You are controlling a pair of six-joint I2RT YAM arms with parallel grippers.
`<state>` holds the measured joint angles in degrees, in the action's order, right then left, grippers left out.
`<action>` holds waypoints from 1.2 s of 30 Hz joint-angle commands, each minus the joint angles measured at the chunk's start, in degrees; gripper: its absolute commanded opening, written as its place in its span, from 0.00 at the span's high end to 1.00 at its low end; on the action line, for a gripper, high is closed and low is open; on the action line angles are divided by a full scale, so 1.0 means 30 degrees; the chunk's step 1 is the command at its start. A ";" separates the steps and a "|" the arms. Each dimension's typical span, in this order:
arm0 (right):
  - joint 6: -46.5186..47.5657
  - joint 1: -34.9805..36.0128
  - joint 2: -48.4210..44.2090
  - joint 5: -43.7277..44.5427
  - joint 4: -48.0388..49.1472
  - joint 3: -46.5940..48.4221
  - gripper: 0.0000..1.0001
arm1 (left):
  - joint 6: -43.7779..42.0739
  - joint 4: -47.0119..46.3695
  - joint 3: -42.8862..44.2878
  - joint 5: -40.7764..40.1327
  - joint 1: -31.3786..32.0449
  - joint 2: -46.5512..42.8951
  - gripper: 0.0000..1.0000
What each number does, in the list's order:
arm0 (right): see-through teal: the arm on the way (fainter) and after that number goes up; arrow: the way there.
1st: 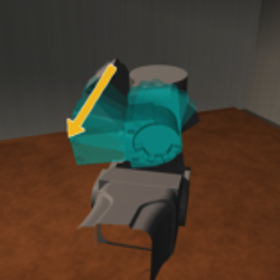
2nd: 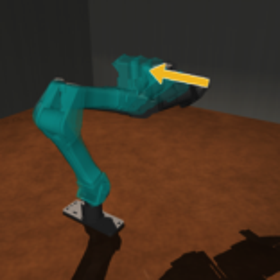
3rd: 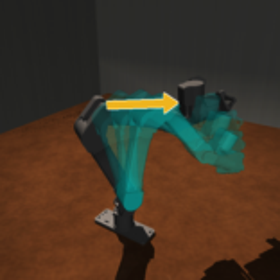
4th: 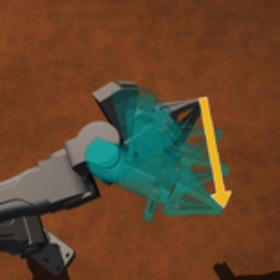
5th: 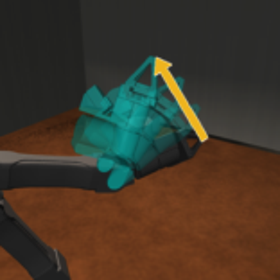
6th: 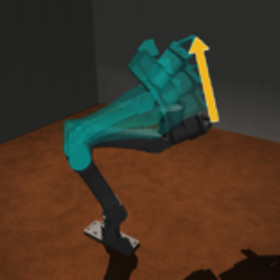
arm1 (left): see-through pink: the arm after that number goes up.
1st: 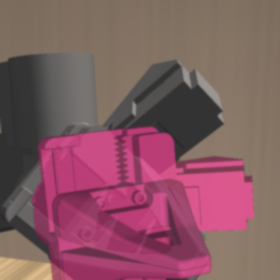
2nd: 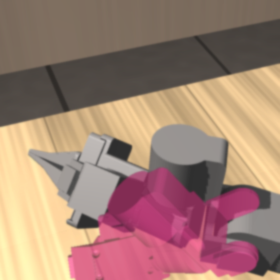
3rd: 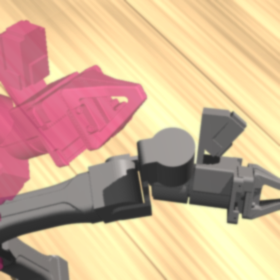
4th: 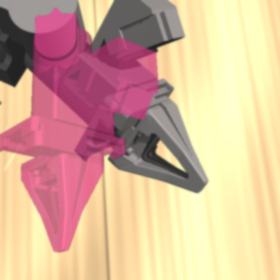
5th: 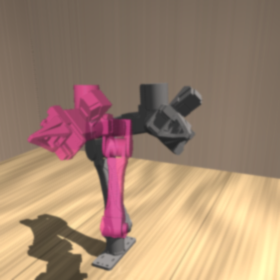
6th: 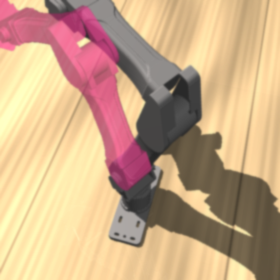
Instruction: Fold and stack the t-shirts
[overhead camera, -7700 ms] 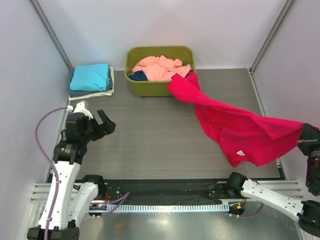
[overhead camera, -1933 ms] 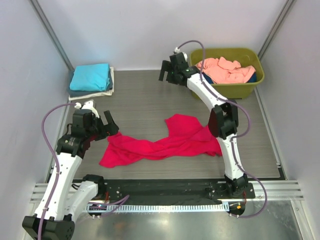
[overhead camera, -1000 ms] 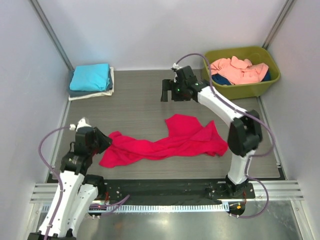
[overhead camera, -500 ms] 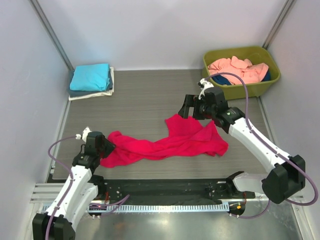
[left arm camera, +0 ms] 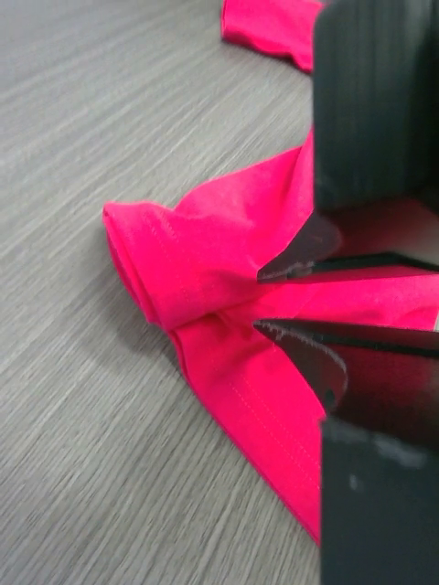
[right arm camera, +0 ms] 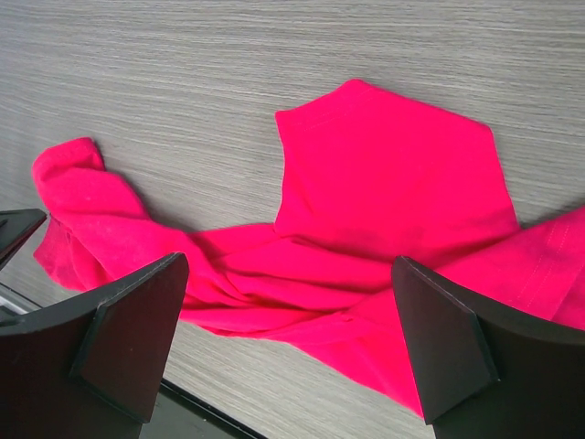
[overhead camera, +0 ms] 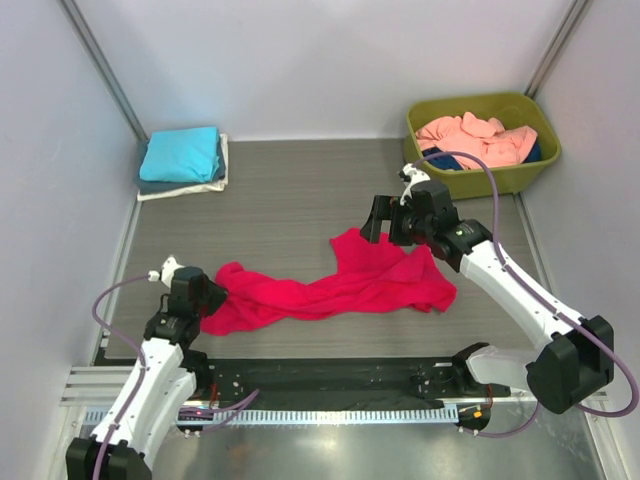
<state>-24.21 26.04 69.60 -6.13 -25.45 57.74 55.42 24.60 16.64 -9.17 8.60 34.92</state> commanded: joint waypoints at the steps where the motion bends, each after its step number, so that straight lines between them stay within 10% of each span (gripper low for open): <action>1: -0.0193 0.0050 -0.0585 0.0257 0.0223 -0.0026 0.00 | 0.0541 0.0472 -0.0362 0.0068 -0.0055 -0.1586 0.75; 36: 0.0217 0.0050 -0.1346 0.1018 -0.0422 -0.0554 0.00 | 0.0951 -0.1959 -0.0714 -0.0254 -0.0054 0.0841 0.71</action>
<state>-24.12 26.04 67.51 -3.84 -27.31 56.03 58.30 22.46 13.89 -8.47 8.60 36.95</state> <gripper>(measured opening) 0.996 0.294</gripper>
